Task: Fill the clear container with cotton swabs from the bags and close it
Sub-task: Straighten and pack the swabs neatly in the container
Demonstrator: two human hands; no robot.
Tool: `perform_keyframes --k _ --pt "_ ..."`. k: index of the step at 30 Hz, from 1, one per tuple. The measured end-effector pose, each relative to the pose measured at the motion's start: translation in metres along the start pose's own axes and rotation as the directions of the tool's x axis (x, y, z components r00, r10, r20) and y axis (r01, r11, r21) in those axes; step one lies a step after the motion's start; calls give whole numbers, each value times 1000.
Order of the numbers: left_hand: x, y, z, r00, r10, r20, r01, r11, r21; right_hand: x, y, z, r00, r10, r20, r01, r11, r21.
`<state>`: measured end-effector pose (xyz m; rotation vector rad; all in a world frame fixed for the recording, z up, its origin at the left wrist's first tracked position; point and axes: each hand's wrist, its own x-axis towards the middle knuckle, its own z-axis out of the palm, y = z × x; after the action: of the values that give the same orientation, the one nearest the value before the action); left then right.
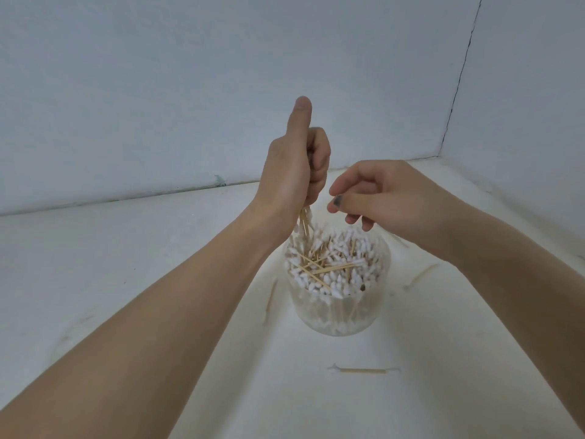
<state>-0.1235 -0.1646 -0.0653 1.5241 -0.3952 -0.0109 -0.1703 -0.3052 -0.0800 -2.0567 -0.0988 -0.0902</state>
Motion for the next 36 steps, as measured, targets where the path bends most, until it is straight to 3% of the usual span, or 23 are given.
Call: perform_keyframes --k 4,13,19,25,36 --pt "-2 -7 -5 998 -22 59 22 1000 11 0 2 1 1000 -10 -2 10 997 -74" --pt "-8 -26 -12 997 -53 -62 50 998 -39 3 8 12 999 -10 -36 8 997 -75" --pt "-10 -35 -19 994 -104 -18 103 992 -71 4 11 14 997 -33 -67 29 997 -72" --pt "-18 -30 -20 1000 21 0 -21 1000 -9 4 13 17 998 -62 -30 60 996 -64" --pt "-10 -25 -21 990 -90 -113 58 963 -263 -1 15 35 987 -160 14 158 952 -262"
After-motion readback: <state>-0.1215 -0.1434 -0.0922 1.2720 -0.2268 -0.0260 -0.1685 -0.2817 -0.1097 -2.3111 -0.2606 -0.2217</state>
